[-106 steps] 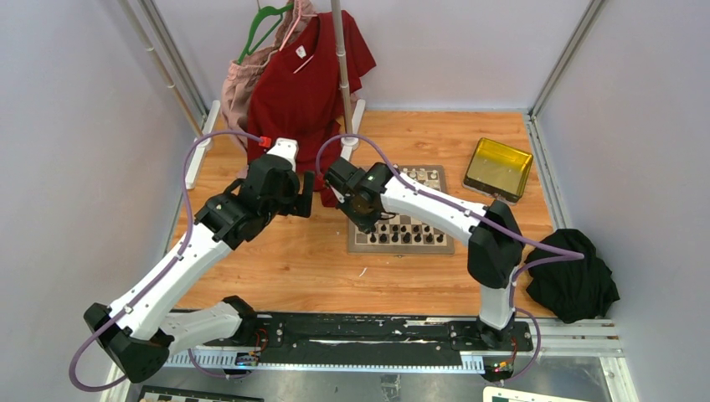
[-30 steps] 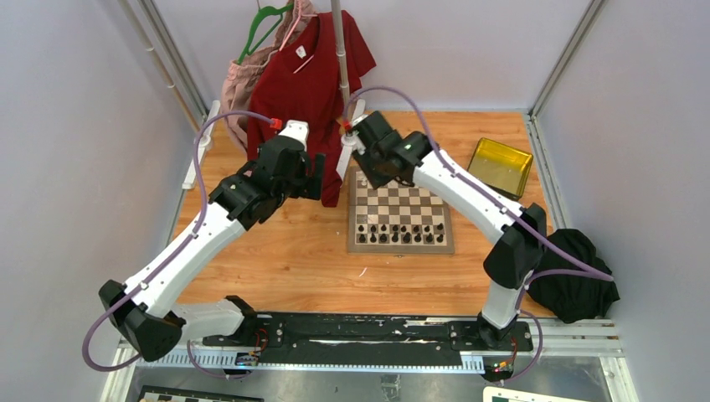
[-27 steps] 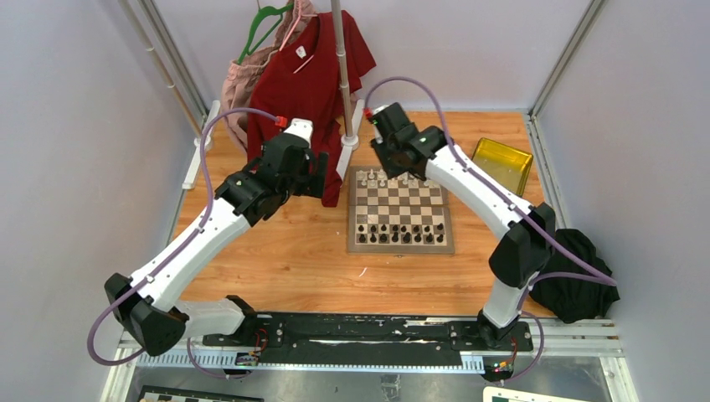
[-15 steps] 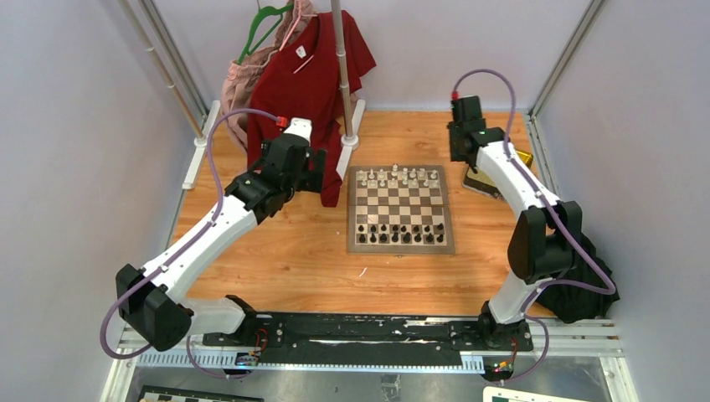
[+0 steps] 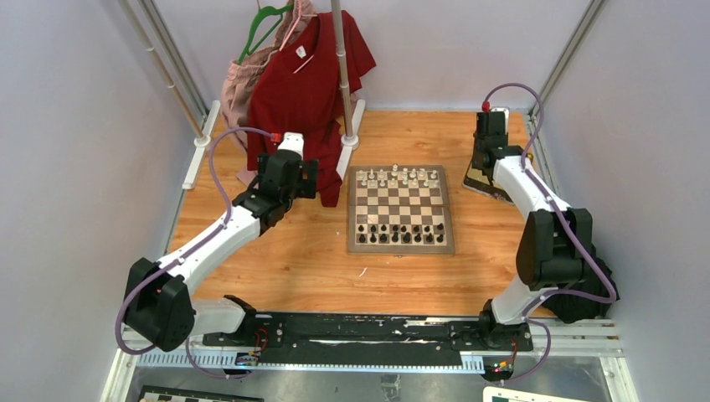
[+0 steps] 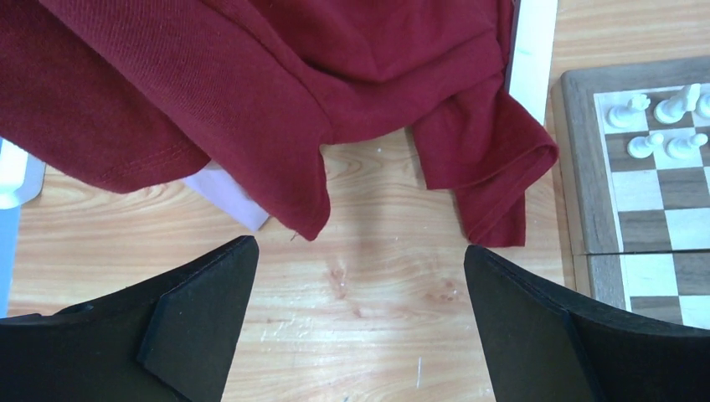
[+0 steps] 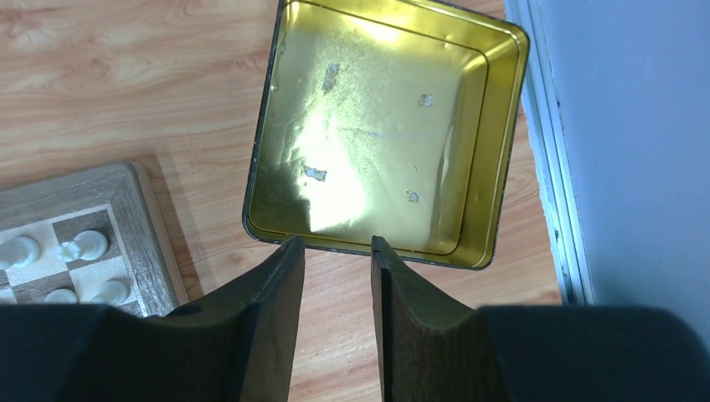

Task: Set up the chess pieces on the board
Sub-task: Reset both arms

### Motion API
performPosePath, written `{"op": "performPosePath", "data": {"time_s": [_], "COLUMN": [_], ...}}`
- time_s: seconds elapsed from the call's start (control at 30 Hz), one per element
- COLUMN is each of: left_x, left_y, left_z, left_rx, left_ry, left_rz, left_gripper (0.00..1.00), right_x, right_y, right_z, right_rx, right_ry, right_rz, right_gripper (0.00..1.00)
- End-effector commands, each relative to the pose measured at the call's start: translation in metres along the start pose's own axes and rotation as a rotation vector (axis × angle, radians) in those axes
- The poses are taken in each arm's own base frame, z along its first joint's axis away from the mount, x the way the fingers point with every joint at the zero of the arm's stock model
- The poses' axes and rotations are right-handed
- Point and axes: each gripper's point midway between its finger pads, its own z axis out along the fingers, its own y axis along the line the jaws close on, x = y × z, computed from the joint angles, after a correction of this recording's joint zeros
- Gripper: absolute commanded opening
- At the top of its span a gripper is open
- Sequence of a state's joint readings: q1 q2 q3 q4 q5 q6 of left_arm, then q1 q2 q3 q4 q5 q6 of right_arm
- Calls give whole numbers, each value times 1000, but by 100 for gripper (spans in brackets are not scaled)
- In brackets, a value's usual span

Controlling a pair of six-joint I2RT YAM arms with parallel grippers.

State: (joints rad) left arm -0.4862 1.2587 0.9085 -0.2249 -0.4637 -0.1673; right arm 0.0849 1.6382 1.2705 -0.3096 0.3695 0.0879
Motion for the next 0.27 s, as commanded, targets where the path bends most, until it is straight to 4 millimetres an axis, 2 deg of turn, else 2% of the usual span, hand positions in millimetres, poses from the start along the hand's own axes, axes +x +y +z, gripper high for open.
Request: {"op": "performPosePath", "data": {"time_s": [0.0, 0.23], "left_x": [-20, -13], "left_y": [3, 8], "left_z": [4, 3], "left_rx": [-8, -23], "left_ry": [-102, -102], "left_rz": [-45, -40], "left_gripper": [100, 100], "right_x": [-23, -22], "right_y": [-14, -12], "right_z": [-14, -23], "right_rx": [40, 10], "right_ry": [-111, -151], "right_rz": [50, 57], "right_gripper": [39, 41]}}
